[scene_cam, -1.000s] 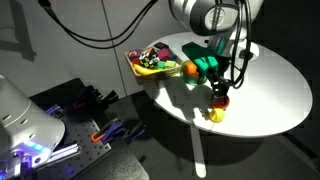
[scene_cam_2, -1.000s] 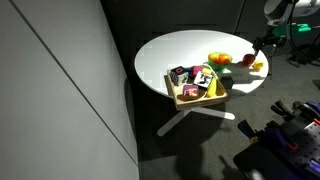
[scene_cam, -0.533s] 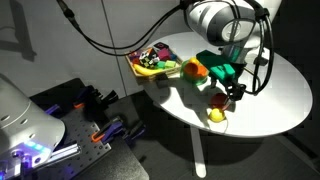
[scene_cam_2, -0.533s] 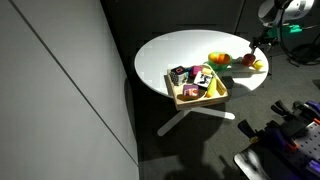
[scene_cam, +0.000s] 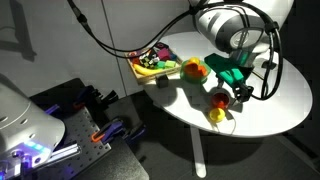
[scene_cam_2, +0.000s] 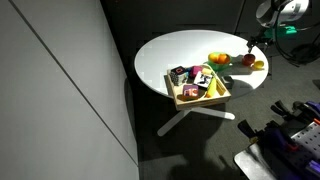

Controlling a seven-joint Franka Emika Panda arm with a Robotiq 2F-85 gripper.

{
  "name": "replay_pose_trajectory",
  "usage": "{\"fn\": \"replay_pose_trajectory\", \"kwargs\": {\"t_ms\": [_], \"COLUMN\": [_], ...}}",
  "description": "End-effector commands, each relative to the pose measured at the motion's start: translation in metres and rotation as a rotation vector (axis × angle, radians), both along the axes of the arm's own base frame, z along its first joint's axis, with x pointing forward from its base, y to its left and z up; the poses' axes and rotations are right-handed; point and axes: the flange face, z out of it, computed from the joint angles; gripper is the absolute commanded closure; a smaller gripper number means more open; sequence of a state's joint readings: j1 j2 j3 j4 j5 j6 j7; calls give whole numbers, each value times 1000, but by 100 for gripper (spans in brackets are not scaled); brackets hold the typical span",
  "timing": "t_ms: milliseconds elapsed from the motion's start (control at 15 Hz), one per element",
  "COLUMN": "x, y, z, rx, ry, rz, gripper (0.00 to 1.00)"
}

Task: Pick up the red toy apple and put it in the tray

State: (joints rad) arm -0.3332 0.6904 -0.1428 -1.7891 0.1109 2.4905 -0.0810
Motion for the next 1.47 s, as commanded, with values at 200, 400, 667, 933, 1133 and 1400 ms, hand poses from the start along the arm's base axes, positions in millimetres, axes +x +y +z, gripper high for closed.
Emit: {"fn": "replay_pose_trajectory", "kwargs": {"t_ms": [200,400,667,933,1133,1400], "x": [17,18,18,17,17,16], "y": [2,8,12,16,17,18], "z": [-1,-7,-19,-30,-36,-43], "rx": [30,18,1,-7,-13,-21], "ry": [-53,-58,-59,-63,-64,-62], "rz": [-17,-9,1,10,12,15], "gripper": [0,0,0,0,0,0]}}
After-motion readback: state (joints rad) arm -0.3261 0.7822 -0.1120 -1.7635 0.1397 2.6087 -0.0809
